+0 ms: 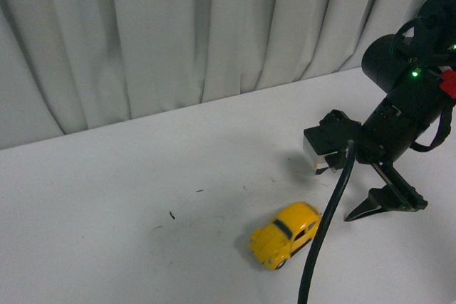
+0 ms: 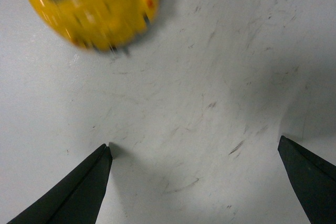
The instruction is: Wind up and store yellow beetle toy
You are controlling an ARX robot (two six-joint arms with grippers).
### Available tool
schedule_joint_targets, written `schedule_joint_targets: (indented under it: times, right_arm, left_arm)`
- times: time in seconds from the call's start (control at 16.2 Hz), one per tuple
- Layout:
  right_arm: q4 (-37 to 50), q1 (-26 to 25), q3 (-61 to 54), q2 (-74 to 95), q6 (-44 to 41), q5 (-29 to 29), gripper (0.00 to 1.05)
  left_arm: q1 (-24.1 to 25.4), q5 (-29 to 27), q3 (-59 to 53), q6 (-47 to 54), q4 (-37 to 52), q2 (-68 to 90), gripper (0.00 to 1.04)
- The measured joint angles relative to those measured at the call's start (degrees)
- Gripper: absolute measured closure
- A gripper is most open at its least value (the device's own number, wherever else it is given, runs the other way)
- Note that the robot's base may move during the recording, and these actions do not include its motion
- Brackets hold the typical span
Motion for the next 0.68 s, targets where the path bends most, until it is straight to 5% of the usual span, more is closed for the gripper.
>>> schedule_joint_targets:
  times: [0.68]
  right_arm:
    - [0.59,1.11,-0.13,0.00,-0.90,0.24,0.07]
  left_arm:
    - [0.00,0.00,0.00,0.00,0.00,0.00,0.07]
